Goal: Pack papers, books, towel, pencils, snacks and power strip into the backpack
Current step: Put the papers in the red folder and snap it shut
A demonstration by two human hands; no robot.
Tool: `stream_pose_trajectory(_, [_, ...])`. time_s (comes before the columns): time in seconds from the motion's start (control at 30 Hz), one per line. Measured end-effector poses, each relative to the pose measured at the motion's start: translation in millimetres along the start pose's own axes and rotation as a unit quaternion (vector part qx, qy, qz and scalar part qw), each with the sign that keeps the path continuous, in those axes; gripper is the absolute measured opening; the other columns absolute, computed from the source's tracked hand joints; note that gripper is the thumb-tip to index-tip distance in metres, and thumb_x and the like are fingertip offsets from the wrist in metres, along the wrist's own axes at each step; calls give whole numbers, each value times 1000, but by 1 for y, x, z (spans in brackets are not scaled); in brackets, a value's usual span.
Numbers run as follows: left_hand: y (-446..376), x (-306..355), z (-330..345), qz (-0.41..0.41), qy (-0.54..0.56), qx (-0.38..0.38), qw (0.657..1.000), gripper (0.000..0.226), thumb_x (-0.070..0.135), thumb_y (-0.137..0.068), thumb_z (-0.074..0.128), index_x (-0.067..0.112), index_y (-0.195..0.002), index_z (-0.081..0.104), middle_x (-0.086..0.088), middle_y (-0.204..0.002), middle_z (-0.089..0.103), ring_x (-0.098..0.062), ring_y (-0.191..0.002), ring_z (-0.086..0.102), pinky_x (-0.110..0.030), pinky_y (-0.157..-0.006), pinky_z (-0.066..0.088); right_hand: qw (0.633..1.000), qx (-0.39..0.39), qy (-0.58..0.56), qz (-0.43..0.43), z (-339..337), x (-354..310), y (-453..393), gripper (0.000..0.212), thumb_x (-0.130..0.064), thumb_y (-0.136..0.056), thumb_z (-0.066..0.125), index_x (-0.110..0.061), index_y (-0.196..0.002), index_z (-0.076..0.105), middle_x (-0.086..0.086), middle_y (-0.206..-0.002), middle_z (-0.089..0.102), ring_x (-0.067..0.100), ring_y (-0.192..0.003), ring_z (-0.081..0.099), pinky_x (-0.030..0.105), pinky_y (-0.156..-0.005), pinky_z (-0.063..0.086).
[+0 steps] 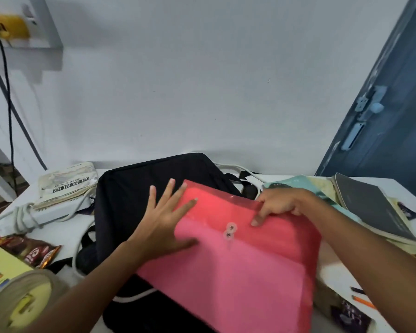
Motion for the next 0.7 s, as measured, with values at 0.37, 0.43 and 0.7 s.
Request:
stream_pose_trajectory(0.37, [72,27,-11,-400,300,98,860,41,35,-81,70,6,-109,64,-4,-88,63,-14,-73,57,-20,-69,45,846,87,-513,-114,57,117,66,47,4,-70,71,-6,-115,61,21,-101,70,30,-78,71,38,-64,58])
stream_pose_trajectory(0.43, [76,63,12,-449,557,-14,699,48,41,-89,63,3,-118,62,-18,-97,65,-19,-81,61,-21,-73,50,836,91,-524,-134,69,114,86,42,2,-73,67,-5,-114,61,20,-100,71,30,-79,71,39,-67,59])
stream_pose_trajectory(0.7, [82,105,-18,-444,757,19,479,53,9,-75,61,-7,-125,54,-20,-99,71,-28,-79,71,-38,-70,59,856,91,-472,-192,69,82,132,34,-5,-83,65,-9,-116,60,12,-90,74,23,-73,71,30,-59,57])
Point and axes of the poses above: each hand's wrist, its own y-axis away from the middle knuckle, its own z-axis out of the palm, x = y × z, the point moved 8 cm from there along -y, towards the middle knuckle
